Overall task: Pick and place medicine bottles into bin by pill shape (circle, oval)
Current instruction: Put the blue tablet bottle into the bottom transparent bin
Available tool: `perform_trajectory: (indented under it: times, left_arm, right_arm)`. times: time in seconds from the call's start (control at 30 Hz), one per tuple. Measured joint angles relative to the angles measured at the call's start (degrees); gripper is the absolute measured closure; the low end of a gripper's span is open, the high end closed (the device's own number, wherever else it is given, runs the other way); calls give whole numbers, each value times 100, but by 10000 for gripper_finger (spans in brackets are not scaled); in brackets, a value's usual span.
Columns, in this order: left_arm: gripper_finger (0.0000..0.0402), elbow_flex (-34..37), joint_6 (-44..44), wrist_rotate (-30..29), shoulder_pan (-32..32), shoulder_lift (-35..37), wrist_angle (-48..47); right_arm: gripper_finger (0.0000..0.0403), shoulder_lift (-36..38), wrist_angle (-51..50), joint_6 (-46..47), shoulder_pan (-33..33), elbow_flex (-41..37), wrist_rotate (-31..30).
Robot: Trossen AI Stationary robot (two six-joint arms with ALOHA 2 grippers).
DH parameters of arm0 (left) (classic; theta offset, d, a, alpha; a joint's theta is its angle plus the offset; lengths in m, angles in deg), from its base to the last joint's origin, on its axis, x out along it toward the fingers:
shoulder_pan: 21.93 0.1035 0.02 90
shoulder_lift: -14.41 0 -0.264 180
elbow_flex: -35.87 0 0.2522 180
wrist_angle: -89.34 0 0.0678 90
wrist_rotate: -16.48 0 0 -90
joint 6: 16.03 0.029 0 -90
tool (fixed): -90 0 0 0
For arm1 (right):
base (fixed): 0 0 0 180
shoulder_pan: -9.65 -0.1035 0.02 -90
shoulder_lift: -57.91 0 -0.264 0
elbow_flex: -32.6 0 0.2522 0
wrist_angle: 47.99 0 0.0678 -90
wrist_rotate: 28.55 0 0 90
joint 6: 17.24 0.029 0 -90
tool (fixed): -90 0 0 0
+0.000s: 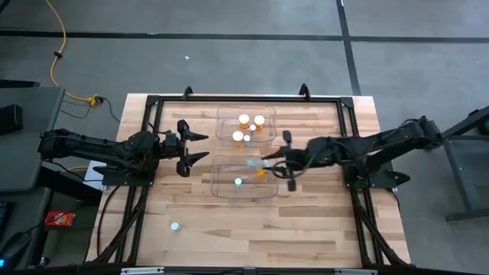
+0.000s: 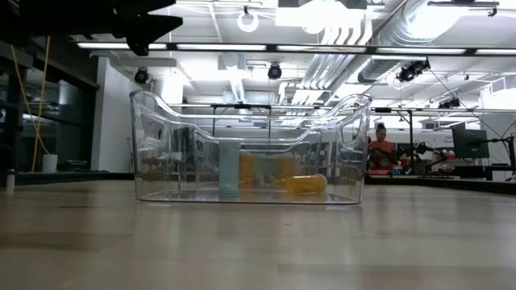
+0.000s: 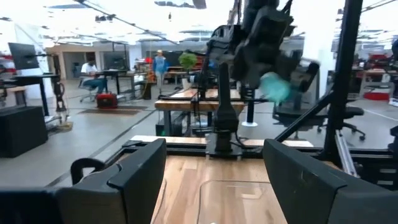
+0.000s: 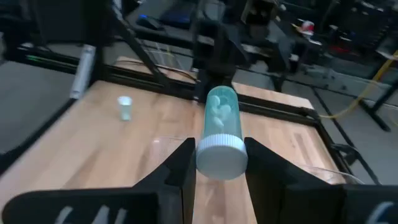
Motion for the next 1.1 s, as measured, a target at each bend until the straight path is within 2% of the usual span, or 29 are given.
perform_trajectory:
  times: [0.3, 0.5, 0.77, 1.1]
  left_arm:
    - [145, -4, -153, 46, 0, 0, 49]
    - [145, -4, -212, 57, 0, 0, 48]
    - [145, -4, -212, 54, 0, 0, 46]
    - [145, -4, -210, 30, 0, 2, 48]
  right_arm:
    - [312, -1115, 1434, -194, 391, -108, 16]
    - [312, -1247, 1836, -223, 447, -275, 45]
    - [312, -1202, 1590, 143, 446, -274, 76]
    - [312, -1246, -111, 1741, 456, -267, 292]
